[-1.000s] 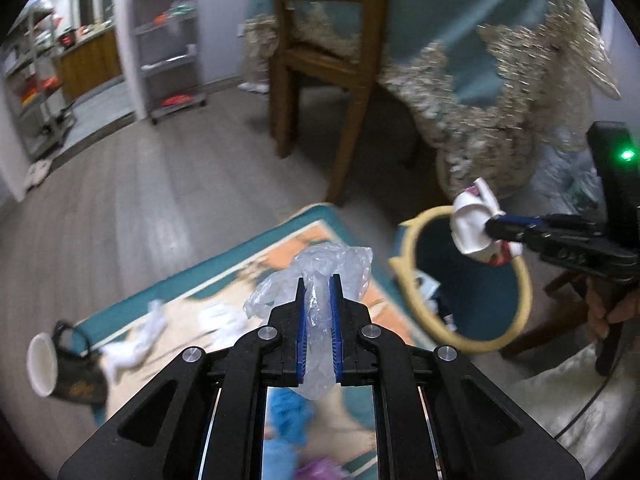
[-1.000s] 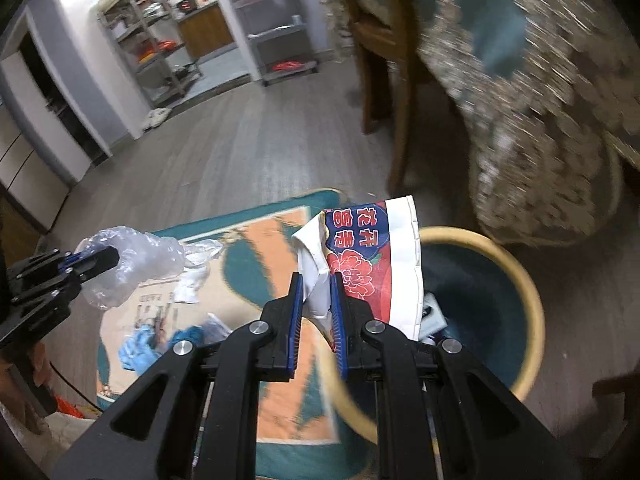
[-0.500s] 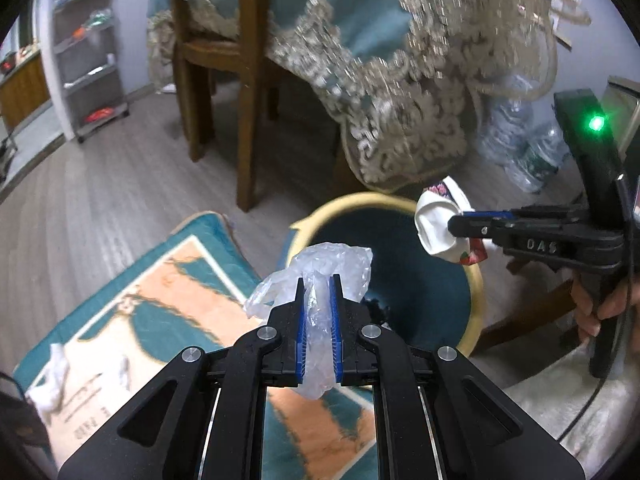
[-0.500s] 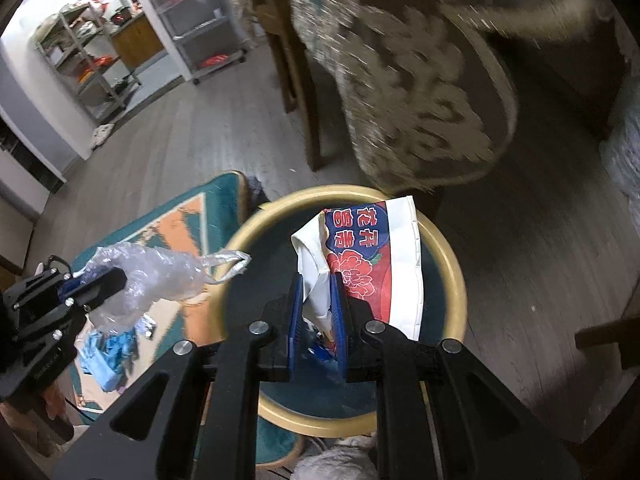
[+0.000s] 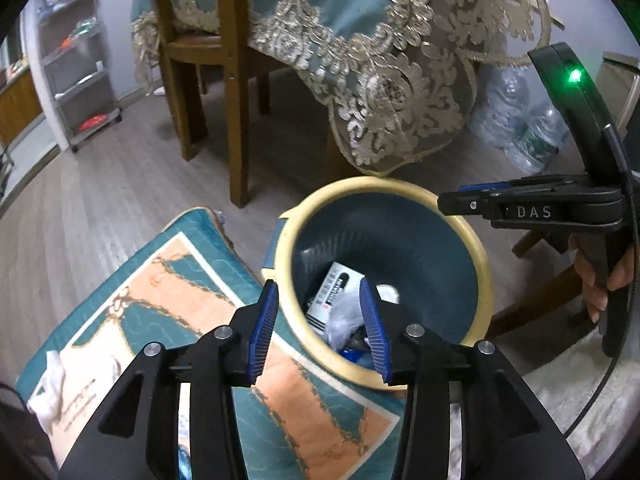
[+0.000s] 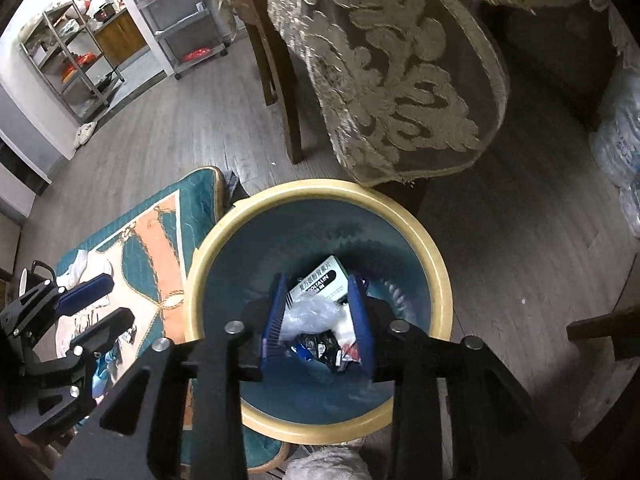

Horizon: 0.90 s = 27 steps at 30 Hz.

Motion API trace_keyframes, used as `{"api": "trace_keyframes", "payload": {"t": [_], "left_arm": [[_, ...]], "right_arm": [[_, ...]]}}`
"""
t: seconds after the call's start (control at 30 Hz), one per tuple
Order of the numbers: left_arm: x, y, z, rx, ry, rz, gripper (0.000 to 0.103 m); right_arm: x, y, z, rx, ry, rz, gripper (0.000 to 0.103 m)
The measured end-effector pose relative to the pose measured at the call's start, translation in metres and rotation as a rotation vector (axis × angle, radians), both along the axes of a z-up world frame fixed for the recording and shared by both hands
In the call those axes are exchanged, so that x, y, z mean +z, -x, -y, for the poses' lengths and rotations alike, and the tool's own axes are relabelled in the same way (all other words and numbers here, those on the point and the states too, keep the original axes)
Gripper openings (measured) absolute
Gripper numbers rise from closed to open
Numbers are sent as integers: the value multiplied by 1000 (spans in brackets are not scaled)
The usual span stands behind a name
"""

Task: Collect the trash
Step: 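Open both tools over the bucket to drop the bag and tissue, then move both open tools back over the cushion toward the blue items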

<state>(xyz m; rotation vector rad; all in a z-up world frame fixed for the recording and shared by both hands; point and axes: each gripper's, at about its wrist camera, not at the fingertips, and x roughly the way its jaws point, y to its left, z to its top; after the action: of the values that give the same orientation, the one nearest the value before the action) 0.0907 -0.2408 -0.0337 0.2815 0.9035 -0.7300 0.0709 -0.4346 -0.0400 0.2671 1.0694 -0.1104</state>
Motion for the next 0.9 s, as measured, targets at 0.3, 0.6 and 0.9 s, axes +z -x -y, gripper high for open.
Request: {"api": "trace_keyframes", "payload": {"t": [0.3, 0.6, 0.9], "left_arm": [[23, 6, -37, 78, 28, 23, 54], [41, 27, -78, 167, 36, 52, 54], [50, 49, -126, 278, 46, 68, 54]], "right_arm": [[17, 2, -19, 13, -8, 47, 57], [32, 10, -46, 40, 3, 78, 65], [51, 23, -86, 48, -44, 139, 81]]}}
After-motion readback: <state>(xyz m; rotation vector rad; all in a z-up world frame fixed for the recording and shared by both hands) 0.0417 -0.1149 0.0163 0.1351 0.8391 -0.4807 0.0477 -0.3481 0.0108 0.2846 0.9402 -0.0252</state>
